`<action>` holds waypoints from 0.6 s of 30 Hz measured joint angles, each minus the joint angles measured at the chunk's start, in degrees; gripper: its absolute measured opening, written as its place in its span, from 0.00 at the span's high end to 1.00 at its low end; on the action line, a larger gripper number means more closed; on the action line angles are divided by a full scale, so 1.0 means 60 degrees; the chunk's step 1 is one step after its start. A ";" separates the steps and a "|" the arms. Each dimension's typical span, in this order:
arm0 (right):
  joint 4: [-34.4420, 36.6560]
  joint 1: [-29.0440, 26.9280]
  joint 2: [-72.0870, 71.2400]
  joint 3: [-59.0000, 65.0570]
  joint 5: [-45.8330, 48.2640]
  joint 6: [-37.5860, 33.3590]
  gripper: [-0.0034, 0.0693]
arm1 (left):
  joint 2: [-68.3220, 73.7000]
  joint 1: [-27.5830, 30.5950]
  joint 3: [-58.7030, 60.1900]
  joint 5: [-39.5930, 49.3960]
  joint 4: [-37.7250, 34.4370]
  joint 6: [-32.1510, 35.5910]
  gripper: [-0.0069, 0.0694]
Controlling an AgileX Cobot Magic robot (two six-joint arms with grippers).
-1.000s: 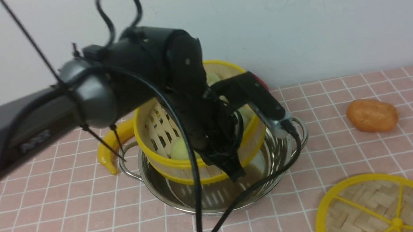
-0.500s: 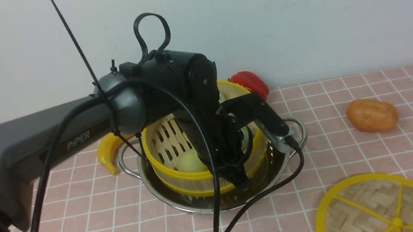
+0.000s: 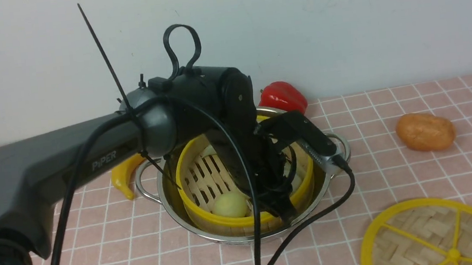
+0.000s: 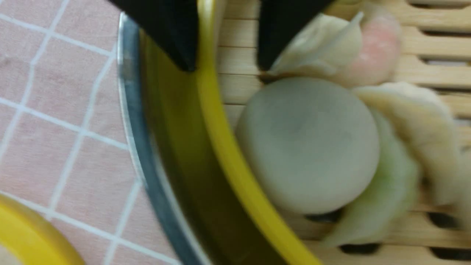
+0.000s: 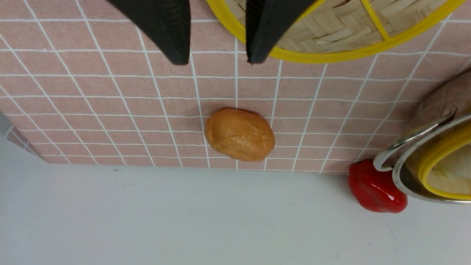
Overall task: Place the steamer in the pot on the pink tablecloth, and put the lid on the steamer.
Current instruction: 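Place the bamboo steamer basket with dumplings into the steel pot with the left gripper, then move the gripper down to the bamboo steamer lid and grasp its center knob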
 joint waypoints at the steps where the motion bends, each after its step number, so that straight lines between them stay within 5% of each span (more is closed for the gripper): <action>1: 0.0000 0.0000 0.0000 0.0000 0.0000 0.0000 0.62 | 0.0000 0.0000 0.0000 0.0000 0.0008 0.0000 0.45; 6: 0.0000 0.0000 0.0000 0.0000 0.0000 0.0000 0.62 | -0.0078 0.0000 -0.0147 0.0339 -0.0001 -0.0033 0.24; 9: 0.0000 0.0000 0.0000 0.0000 0.0000 0.0000 0.62 | -0.0398 0.0012 -0.0653 0.0858 0.0165 -0.0436 0.25; 11: 0.0036 0.0000 0.0000 0.0000 0.0000 0.0000 0.62 | -0.0735 0.0072 -0.1037 0.1177 0.0281 -0.0902 0.33; 15: 0.0036 0.0000 0.0000 0.0000 0.0000 0.0000 0.62 | -0.1905 0.0564 -0.1908 0.1556 0.0406 -0.2040 0.79; 18: 0.0036 0.0000 0.0000 0.0000 0.0000 0.0000 0.62 | -0.2662 0.0961 -0.2165 0.1628 0.0255 -0.2396 0.92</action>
